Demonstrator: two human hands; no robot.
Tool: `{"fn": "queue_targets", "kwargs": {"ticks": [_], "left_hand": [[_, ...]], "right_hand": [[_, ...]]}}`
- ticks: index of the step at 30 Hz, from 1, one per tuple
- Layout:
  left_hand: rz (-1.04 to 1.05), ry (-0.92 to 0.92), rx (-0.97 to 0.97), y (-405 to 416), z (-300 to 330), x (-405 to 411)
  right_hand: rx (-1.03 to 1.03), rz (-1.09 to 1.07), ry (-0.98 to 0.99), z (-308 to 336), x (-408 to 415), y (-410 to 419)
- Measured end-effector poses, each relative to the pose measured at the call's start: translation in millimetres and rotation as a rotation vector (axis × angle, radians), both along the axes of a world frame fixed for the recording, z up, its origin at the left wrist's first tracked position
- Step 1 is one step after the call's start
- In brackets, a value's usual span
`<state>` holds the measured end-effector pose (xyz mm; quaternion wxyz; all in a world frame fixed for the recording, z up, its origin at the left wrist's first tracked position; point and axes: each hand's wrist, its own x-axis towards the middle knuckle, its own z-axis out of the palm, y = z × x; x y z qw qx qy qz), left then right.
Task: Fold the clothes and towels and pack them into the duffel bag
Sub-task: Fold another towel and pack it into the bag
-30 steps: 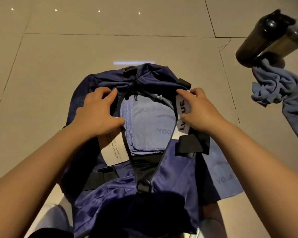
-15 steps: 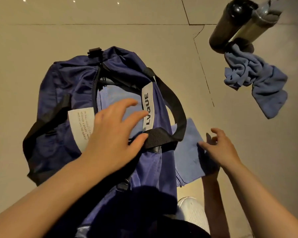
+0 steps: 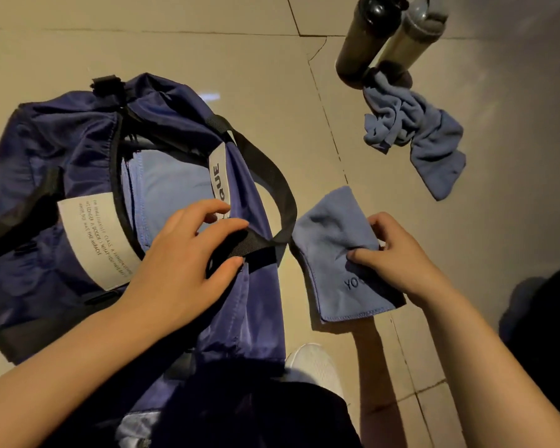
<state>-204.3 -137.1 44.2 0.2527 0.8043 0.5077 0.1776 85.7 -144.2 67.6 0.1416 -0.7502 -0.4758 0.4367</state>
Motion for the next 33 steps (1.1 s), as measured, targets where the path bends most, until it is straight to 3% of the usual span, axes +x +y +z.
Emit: {"fn": "queue_targets", "kwargs": {"ticks": [7,13,15,17,19,22,25,27,30,33], "left_hand": [[0.038,-0.061,0.072,3,5,-17],[0.318,-0.041,0.121,21,19,-90],[0.454,-0.042,0.119,31,16,-117],[0.484,-0.022,0.087,42,6,-136],[0.429,0.0,0.007,50,-6,-143],[0.416,0.072,-0.211,55,-15,-137],[0.392,0.181,-0.253,54,-16,-127],[0.409,0.228,-0.242,55,-15,-124],[0.435,0.275,-0.237,62,-18,-121],[0.47,0.256,-0.178,69,-22,-117]], "right_hand": [[0.324,0.047,0.064,77,-38,5],[0.51,0.14,0.611,115,-117,29],[0.501,0.103,0.79,110,-145,43],[0.436,0.047,0.839,85,-171,61],[0.318,-0.013,0.718,46,-193,74],[0.214,0.069,0.316,-5,-209,80],[0.286,0.337,-0.252,-27,-212,72],[0.447,0.487,-0.52,-31,-216,66],[0.652,0.59,-0.559,-34,-234,66],[0.444,0.587,-0.367,-40,-264,75]]}}
